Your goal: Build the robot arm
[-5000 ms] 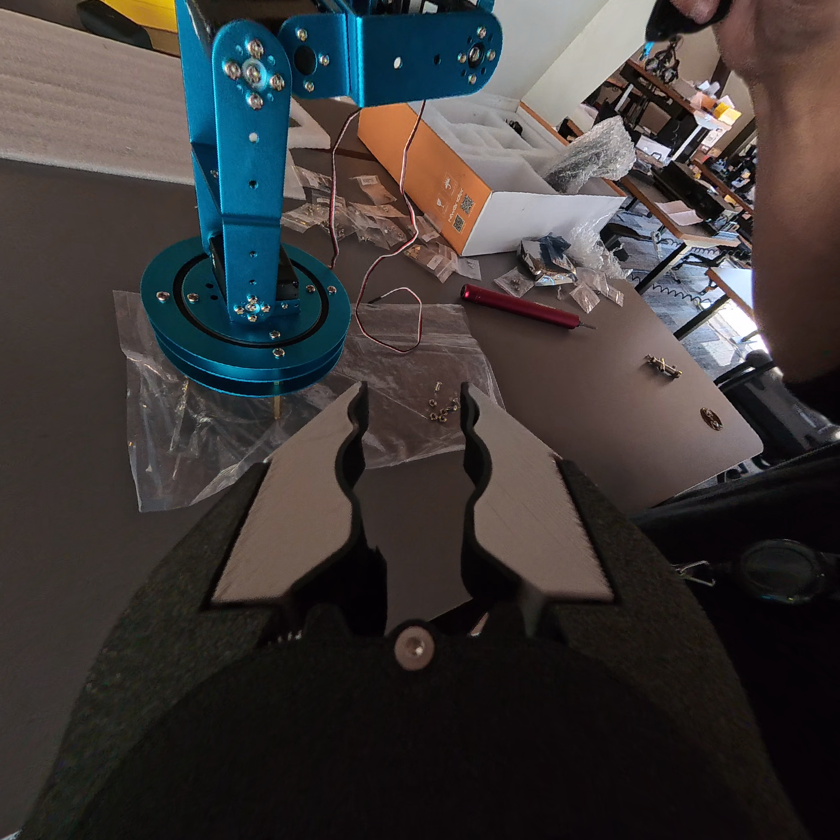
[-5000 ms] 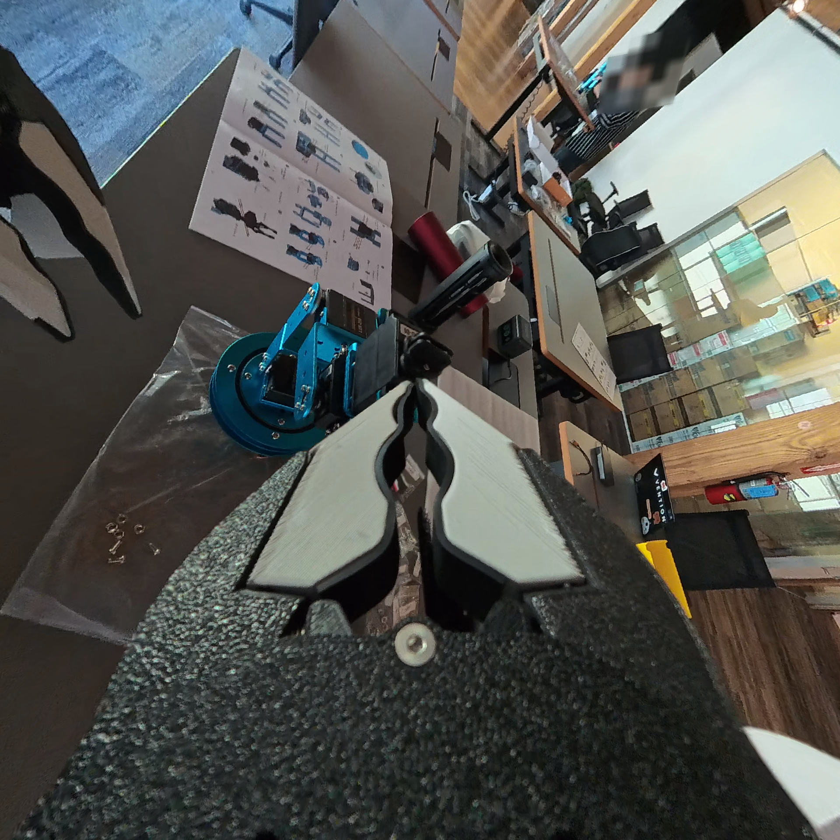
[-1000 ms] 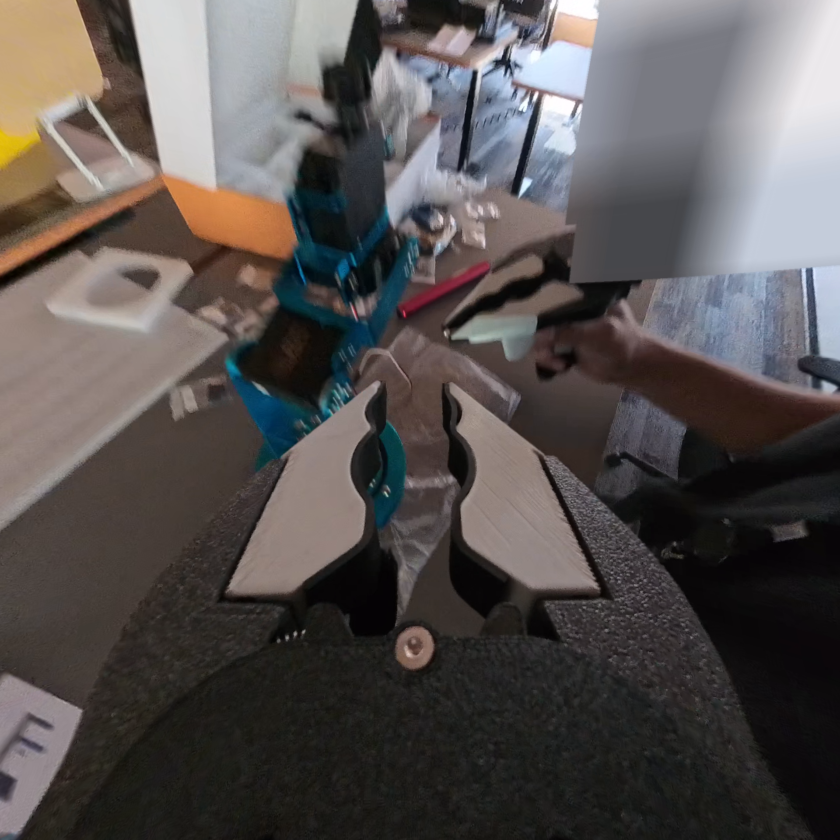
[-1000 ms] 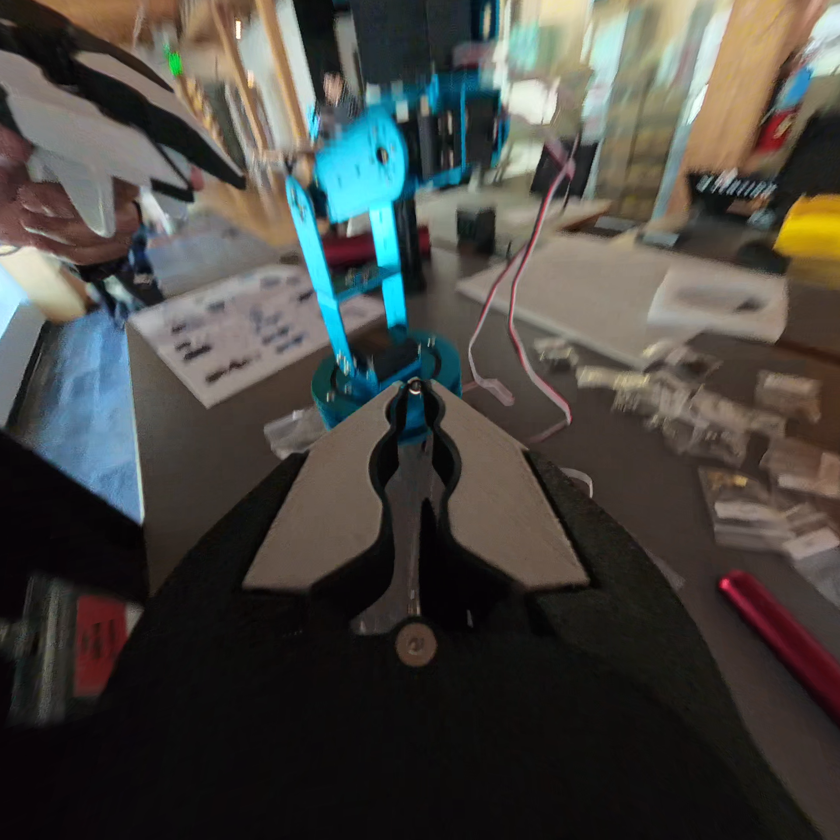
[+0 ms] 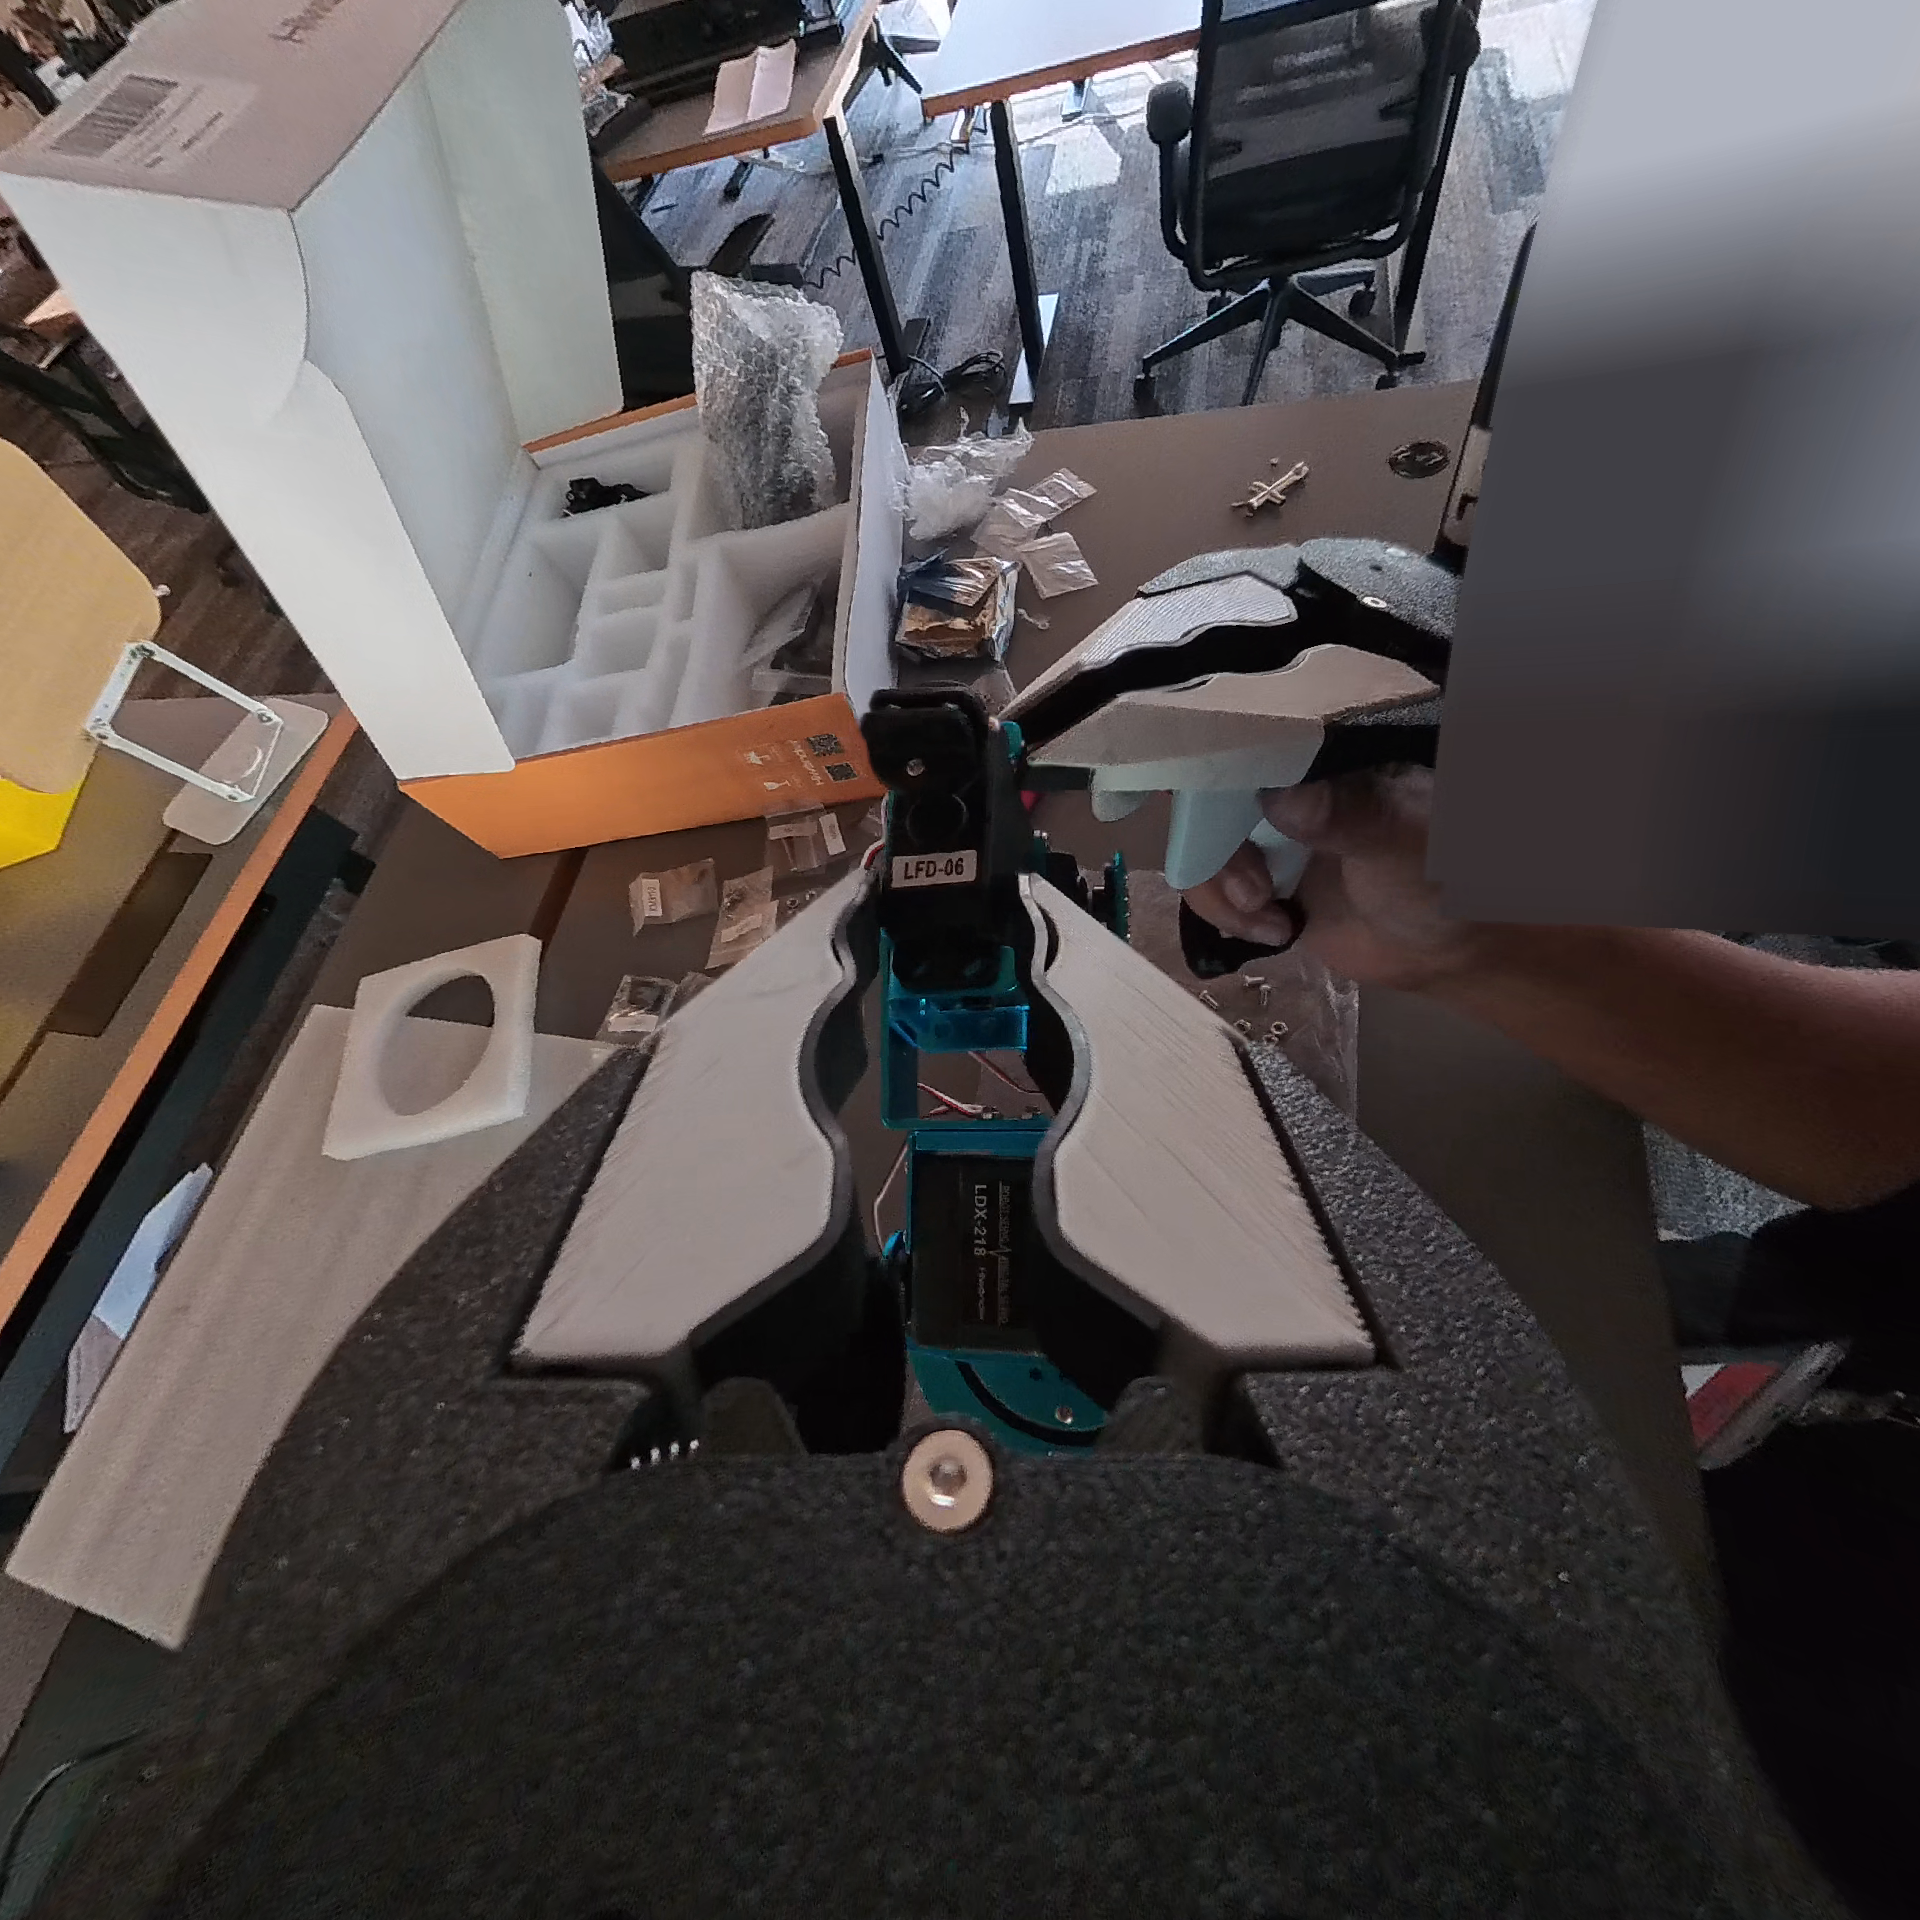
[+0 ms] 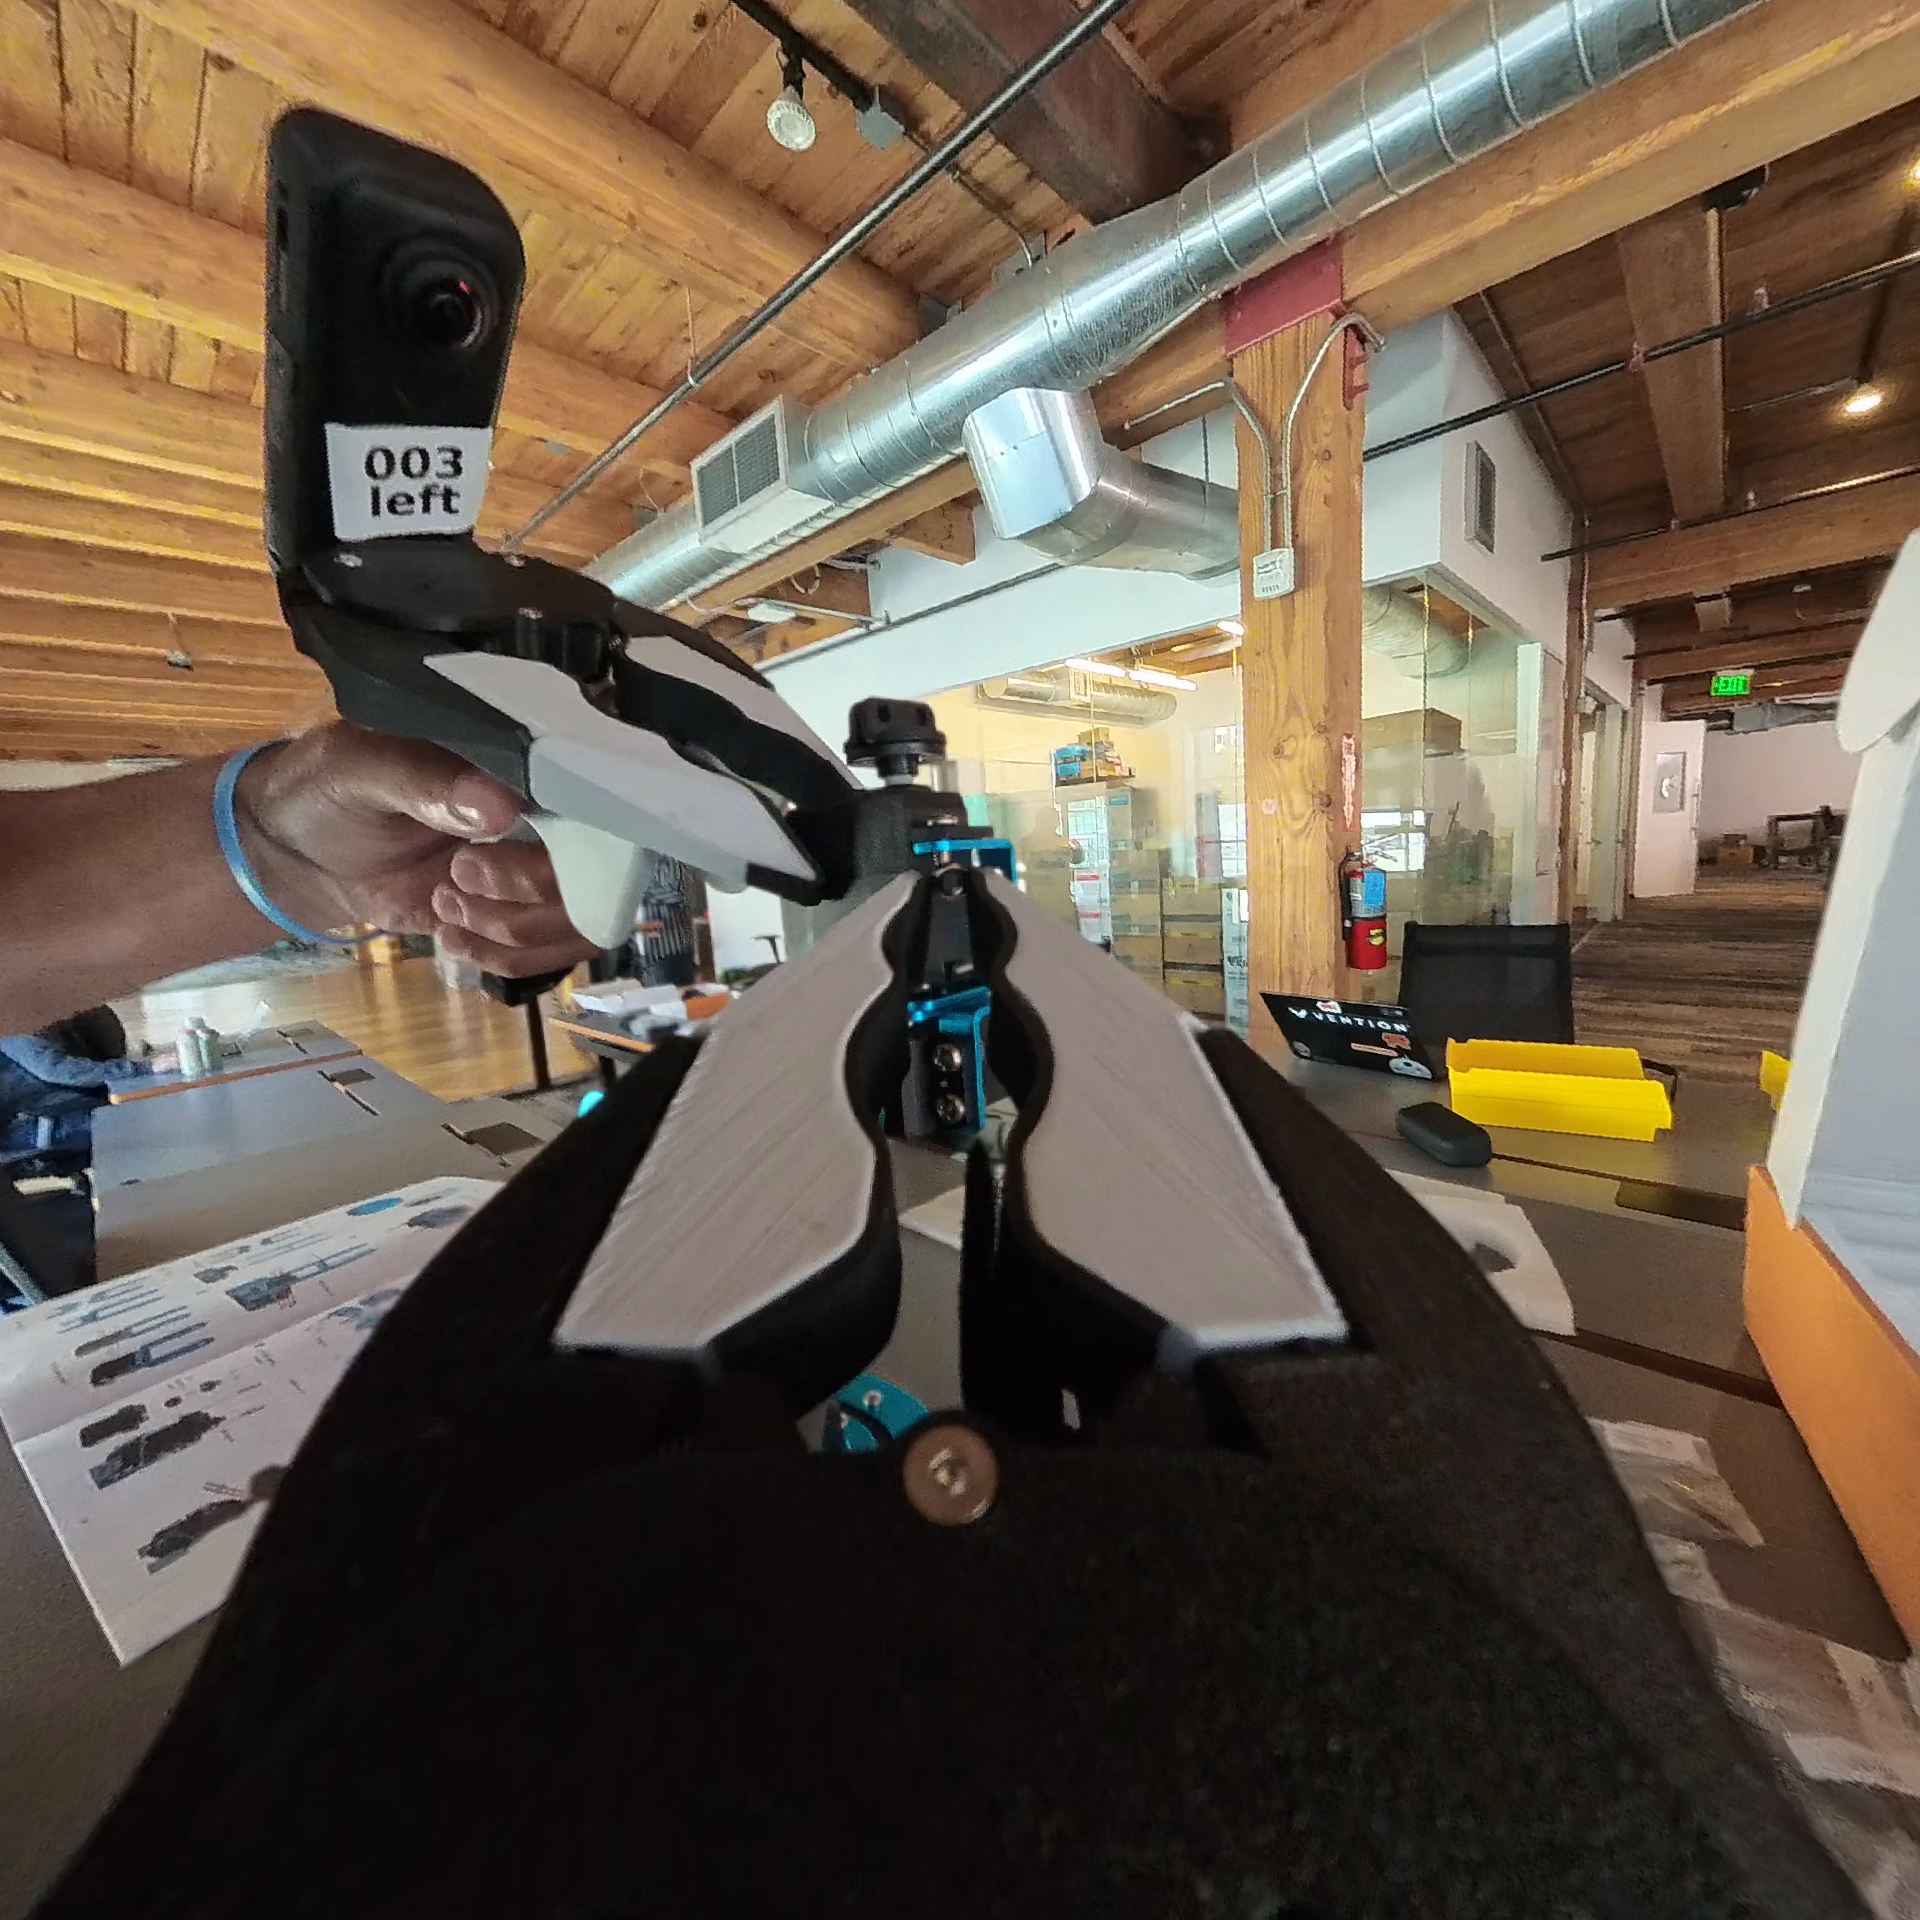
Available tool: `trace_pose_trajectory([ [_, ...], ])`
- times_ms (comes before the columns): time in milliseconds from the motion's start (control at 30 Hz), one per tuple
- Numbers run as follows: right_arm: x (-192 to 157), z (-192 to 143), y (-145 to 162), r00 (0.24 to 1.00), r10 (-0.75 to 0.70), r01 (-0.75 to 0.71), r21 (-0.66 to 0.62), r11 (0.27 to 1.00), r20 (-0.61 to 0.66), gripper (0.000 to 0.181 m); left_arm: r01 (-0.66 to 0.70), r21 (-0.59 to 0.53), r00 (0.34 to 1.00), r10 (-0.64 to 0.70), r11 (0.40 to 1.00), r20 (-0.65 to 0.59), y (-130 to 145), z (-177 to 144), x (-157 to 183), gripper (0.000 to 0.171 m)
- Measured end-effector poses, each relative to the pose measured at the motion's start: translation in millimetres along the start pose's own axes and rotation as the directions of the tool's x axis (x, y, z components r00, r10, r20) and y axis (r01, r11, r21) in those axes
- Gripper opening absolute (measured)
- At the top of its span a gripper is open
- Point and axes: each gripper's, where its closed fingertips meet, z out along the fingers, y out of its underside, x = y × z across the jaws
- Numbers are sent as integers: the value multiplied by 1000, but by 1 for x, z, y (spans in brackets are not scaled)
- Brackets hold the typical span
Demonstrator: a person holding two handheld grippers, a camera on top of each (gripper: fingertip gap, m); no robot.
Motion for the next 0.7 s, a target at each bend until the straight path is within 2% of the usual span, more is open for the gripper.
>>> trace_pose_trajectory([
  [200, 0, 2, -1, 996, 58, -60, 21, 998, 61, 6, 22, 0, 1000, -22, 1000, -11, 0, 1, 0, 24],
  [333, 0, 3, 0, 974, 163, -166, 3, 986, 160, 5, 26, -3, 1000, -26, 1000, -16, 0, 1, 0, 23],
  [467, -2, 4, 1, 870, 389, -387, -69, 920, 304, 5, 18, -9, 1000, -18, 1000, -13, 0, 2, 0, 23],
  [700, -2, -1, 0, 664, 642, -624, -190, 758, 383, 2, -34, -34, 999, 35, 999, 9, -2, 6, 2, 24],
])
